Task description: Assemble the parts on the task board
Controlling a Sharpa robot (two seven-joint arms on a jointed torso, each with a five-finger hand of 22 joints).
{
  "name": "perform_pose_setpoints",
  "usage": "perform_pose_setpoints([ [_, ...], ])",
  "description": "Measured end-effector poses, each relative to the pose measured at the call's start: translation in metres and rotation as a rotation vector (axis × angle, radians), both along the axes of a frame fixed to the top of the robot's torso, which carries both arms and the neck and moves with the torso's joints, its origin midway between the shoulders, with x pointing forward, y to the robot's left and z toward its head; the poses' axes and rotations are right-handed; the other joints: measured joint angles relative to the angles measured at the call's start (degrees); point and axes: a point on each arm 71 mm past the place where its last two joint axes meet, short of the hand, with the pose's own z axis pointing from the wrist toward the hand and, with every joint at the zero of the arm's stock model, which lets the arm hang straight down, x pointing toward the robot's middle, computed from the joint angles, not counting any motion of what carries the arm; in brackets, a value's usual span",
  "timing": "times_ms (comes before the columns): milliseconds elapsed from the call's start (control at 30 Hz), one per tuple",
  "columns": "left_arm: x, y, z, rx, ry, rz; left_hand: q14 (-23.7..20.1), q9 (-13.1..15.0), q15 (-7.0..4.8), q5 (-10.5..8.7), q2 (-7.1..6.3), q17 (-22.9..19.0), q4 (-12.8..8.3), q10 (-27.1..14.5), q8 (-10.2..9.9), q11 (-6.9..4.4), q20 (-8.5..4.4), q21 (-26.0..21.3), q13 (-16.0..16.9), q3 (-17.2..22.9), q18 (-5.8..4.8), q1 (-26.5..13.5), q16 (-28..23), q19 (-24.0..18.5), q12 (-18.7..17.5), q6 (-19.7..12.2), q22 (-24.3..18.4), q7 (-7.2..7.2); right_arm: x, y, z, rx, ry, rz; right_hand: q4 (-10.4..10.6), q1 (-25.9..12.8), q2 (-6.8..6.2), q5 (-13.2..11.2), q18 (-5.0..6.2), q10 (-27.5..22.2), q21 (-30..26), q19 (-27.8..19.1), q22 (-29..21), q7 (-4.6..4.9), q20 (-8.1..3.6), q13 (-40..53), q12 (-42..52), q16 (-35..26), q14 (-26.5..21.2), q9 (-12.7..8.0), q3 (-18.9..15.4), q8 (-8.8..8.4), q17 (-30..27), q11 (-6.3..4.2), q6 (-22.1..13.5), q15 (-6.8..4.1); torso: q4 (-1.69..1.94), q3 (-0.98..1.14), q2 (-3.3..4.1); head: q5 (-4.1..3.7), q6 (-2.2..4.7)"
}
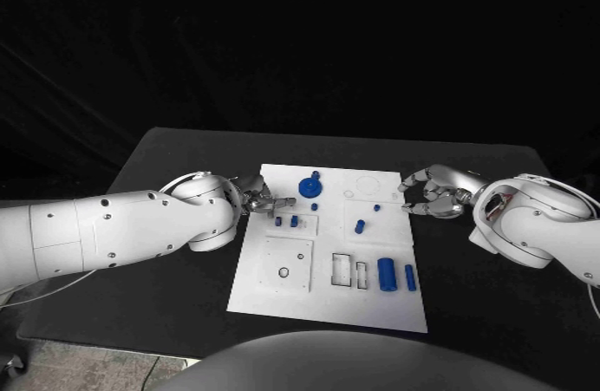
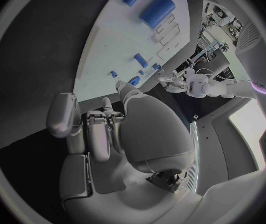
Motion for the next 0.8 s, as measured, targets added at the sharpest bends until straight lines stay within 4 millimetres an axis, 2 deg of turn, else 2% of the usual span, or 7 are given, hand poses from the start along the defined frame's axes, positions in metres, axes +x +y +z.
perform_pose_setpoints([
  [67,0.0003,0.0004,-0.0002,-0.004,0.003,0.002,0.0,0.1,0.00,1.68,0.72,0.0,0.0,0.0,0.0,0.00,0.00,-0.1,0.0,-0.4,0.00,0.7,0.0,0.0,0.0,0.0,0.0,0.00,0.0000,-0.0002,0.0000,0.000,0.000,0.000,0.0,0.0,0.00,0.0,0.00,0.0,0.0,0.0,0.0,0.00,0.00,0.0,0.0,0.0,0.0,0.0,0.0,0.00,0.0,0.00,0.0,0.00,0.01,-0.02,0.00,-0.07,0.00],
  [100,0.0004,0.0006,-0.0003,-0.006,0.005,0.003,0.0,0.1,0.00,3.73,1.07,0.0,0.0,0.0,0.0,0.00,0.00,-0.2,0.0,-0.4,0.00,1.7,0.0,0.0,0.0,0.0,0.0,0.00,0.0000,-0.0003,0.0000,0.000,0.000,-0.001,0.0,0.0,0.00,0.2,0.00,0.0,0.0,0.0,0.0,0.00,0.00,0.0,0.0,0.0,0.0,0.0,0.0,0.00,0.0,0.00,0.0,0.00,0.01,-0.02,0.00,-0.08,0.00],
  [200,0.0011,0.0012,-0.0003,-0.009,0.009,0.007,0.0,0.1,0.00,7.62,0.92,0.0,-0.3,0.0,0.0,0.00,0.00,-0.2,0.0,-0.7,0.00,4.6,0.0,0.0,0.0,0.0,0.0,0.00,0.0000,-0.0005,0.0000,0.000,0.000,-0.001,0.0,0.0,0.00,0.2,0.00,0.0,0.0,0.0,0.0,0.00,0.00,0.0,0.0,0.0,0.0,-0.1,0.0,0.00,0.0,0.00,0.0,0.00,0.04,-0.02,0.01,-0.12,0.00],
  [300,0.0015,0.0012,-0.0002,-0.011,0.012,0.009,0.0,0.2,0.00,10.36,0.93,0.0,-0.3,0.0,0.0,0.00,0.00,-0.2,0.0,-0.7,0.00,6.7,0.0,0.0,0.0,0.0,0.0,0.00,0.0000,-0.0006,0.0000,0.000,0.000,-0.002,0.0,0.0,0.00,0.2,0.00,0.0,0.0,0.0,0.0,0.00,0.00,0.0,0.0,0.0,0.0,-0.1,0.3,0.00,0.0,0.00,0.0,0.00,0.07,-0.05,0.01,-0.13,0.00],
  [467,0.0025,0.0007,0.0014,-0.006,0.019,0.008,0.0,0.3,0.00,15.89,-0.46,0.0,-0.6,0.0,0.0,0.00,0.00,-0.2,0.0,-0.3,0.00,12.1,0.0,0.0,0.0,-0.2,0.0,-0.22,0.0000,-0.0013,0.0001,0.000,-0.001,-0.003,0.0,0.0,0.00,0.6,0.00,0.0,0.0,0.0,0.0,0.00,0.00,0.0,0.0,0.0,0.0,-0.1,0.3,0.00,0.0,0.00,0.0,0.00,0.09,-0.06,0.01,-0.18,0.00],
  [667,0.0015,0.0005,0.0023,0.012,0.036,0.000,0.0,0.5,0.00,19.16,-2.68,0.0,-0.3,0.0,0.0,0.00,0.00,-0.5,0.0,0.2,0.00,15.3,0.0,0.0,0.0,-0.2,0.0,-0.22,0.0000,-0.0019,0.0001,0.000,-0.001,-0.005,0.0,0.0,0.00,0.6,0.00,0.0,0.0,0.0,0.0,0.00,0.00,0.0,0.0,0.0,0.0,-0.1,0.3,0.00,0.0,0.00,0.0,0.00,0.10,-0.02,0.00,-0.15,0.00],
  [800,0.0003,-0.0001,0.0016,0.030,0.055,-0.012,0.0,0.5,0.00,19.99,-3.65,0.0,-0.3,0.0,0.0,0.00,0.00,-0.6,0.0,0.2,0.00,16.3,0.0,0.0,0.0,-0.2,0.0,-0.22,-0.0001,-0.0019,0.0000,0.000,0.000,-0.005,0.0,0.0,0.00,0.6,0.00,0.0,0.0,0.0,0.0,0.00,0.00,0.0,0.0,0.0,0.0,-0.1,0.3,0.00,0.0,0.00,0.0,0.00,0.10,-0.02,-0.01,-0.14,0.00],
])
